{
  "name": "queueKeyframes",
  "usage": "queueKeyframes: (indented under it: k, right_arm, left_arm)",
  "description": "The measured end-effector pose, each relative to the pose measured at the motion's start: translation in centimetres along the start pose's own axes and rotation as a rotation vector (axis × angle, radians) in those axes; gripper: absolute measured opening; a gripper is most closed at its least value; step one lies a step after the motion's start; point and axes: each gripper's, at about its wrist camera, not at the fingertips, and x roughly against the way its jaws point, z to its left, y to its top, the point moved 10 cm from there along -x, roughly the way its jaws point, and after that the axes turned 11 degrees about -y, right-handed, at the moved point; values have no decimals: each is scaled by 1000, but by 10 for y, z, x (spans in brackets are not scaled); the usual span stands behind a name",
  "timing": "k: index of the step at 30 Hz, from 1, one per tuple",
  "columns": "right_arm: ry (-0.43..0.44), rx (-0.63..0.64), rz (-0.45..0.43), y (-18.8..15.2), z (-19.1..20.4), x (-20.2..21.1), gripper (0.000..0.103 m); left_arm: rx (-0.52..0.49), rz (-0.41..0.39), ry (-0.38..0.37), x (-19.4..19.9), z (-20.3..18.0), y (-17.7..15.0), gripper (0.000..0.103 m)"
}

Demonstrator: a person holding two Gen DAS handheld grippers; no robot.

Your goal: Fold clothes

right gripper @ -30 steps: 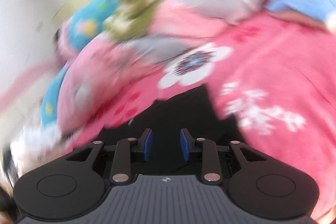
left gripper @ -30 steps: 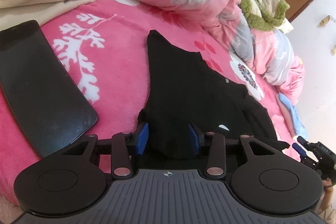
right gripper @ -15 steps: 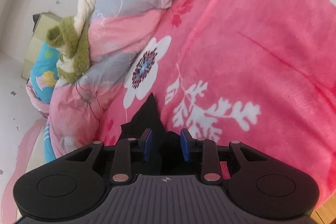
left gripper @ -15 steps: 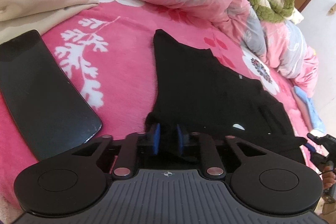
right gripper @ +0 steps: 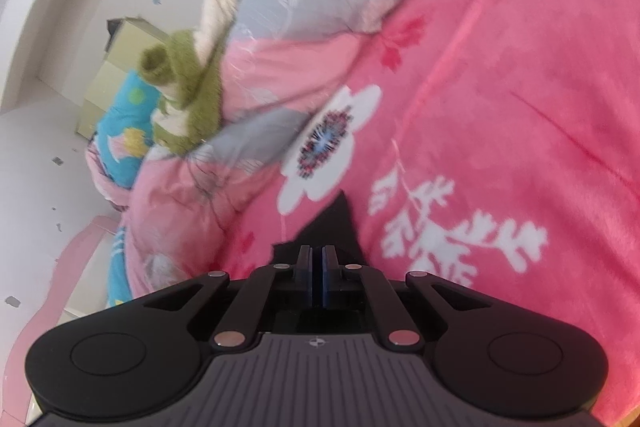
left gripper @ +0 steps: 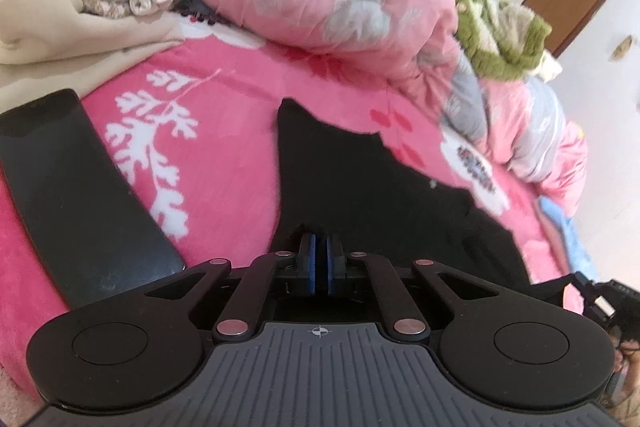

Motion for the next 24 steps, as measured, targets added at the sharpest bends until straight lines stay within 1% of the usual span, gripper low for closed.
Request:
queueKeyframes:
  k: [5, 10, 17, 21, 24]
  right_arm:
    - [26, 22, -46, 13, 17, 9, 4]
    - [26, 46, -75, 29, 28, 2, 3]
    - [31, 76, -110, 54, 44, -23, 3]
    - [24, 92, -123, 66, 50, -45, 3]
    - [10, 92, -118, 71, 48, -64, 3]
  left_arm:
    - [35, -33, -29, -1, -2, 17, 3]
    - [41, -75, -38, -12, -3, 39, 3]
    - [37, -124, -40, -39, -6, 69, 3]
    - [33, -125, -12, -61, -2, 79, 3]
    - [44, -117, 11, -73, 7, 82, 3]
